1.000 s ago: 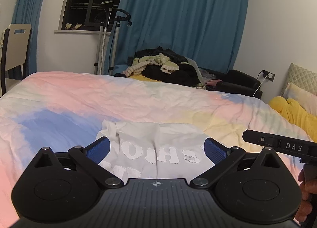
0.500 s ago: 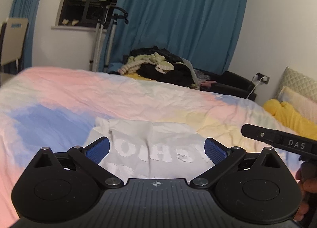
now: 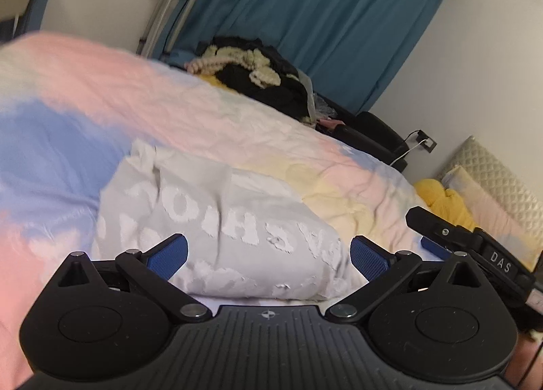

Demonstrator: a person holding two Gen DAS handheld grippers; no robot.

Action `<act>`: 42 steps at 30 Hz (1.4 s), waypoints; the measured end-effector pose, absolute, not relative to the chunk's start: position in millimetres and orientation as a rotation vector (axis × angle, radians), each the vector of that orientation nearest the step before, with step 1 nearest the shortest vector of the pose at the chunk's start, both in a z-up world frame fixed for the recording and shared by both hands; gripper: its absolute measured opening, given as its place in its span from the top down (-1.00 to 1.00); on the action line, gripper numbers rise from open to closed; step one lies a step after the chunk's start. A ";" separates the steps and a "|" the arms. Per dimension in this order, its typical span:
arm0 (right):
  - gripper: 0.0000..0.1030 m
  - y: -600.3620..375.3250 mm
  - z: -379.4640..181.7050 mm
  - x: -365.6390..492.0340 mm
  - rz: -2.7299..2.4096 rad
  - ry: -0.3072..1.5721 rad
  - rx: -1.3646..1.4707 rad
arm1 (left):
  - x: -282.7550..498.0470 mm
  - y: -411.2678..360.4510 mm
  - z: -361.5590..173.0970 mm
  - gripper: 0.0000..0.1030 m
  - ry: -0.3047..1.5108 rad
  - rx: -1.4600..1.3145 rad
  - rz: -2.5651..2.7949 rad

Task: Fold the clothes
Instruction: 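Grasp the folded T-shirt edge with both grippers, then carry the folded T-shirt with both grippers toward the yellow pillow and release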

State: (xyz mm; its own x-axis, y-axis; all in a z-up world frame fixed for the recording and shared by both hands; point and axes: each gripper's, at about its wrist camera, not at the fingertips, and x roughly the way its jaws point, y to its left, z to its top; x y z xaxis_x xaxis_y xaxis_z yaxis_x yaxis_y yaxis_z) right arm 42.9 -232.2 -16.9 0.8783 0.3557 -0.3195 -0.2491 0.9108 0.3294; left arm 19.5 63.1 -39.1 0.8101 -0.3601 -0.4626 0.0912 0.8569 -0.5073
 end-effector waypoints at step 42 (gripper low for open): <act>0.38 -239.2 -110.6 114.6 0.363 0.807 1.345 | 74.7 98.0 -79.0 0.37 0.589 -1.240 -0.236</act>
